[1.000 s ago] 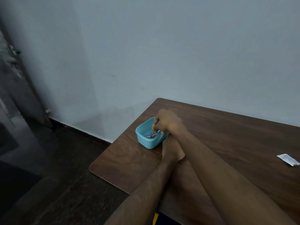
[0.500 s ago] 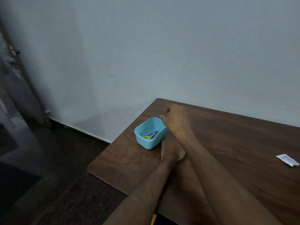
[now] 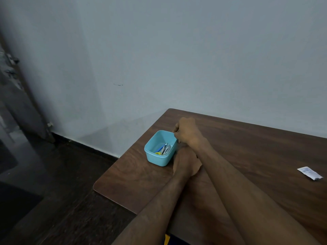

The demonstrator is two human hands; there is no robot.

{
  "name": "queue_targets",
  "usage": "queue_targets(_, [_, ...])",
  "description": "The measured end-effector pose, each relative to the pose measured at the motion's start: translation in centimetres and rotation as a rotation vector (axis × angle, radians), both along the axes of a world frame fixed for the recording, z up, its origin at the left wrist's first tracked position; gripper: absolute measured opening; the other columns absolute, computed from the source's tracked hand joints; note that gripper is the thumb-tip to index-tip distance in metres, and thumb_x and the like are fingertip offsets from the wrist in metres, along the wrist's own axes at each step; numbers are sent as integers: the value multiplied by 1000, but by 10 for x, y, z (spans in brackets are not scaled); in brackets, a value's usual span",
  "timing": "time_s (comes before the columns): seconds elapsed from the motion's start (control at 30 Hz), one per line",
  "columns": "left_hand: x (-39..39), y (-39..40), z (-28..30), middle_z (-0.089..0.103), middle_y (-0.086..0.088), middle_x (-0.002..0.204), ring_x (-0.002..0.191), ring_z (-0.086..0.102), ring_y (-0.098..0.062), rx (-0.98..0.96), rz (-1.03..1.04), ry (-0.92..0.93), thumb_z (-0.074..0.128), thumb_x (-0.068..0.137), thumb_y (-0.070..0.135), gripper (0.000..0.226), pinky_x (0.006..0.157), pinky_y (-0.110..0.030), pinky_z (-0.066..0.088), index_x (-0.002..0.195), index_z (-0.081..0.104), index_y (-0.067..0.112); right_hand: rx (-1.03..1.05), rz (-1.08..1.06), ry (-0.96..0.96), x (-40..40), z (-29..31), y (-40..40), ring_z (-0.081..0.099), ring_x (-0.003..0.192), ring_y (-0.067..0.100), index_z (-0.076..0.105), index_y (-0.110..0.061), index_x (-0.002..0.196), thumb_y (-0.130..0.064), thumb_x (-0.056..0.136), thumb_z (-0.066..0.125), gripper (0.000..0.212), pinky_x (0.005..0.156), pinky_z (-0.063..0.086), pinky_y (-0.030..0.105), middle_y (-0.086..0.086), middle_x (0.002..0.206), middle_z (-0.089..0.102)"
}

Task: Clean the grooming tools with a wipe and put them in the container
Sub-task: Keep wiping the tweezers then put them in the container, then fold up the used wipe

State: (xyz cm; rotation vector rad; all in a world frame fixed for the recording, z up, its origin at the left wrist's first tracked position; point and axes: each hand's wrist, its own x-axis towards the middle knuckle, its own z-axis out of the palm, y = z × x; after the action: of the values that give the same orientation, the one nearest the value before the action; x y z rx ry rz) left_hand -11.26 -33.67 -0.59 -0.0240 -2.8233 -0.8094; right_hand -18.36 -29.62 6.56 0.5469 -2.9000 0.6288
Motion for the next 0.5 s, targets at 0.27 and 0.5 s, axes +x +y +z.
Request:
queue_targets(0.27, [-4, 1, -4, 81, -2, 106, 101, 75, -22, 195, -85, 43, 65, 98, 32, 11, 78, -35, 57, 100, 72, 23, -458, -253, 289, 33, -23, 59, 63, 75, 8, 80, -11, 97, -16, 101, 68, 13, 65, 37, 5, 0, 87, 76])
queue_targets(0.5, [-14, 4, -14, 77, 20, 88, 62, 67, 6, 255, -105, 103, 69, 100, 48, 17, 72, -28, 59, 101, 78, 34, -823, -289, -33, 56, -84, 142, 76, 72, 14, 78, -8, 111, -19, 107, 61, 20, 70, 63, 30, 2, 86, 80])
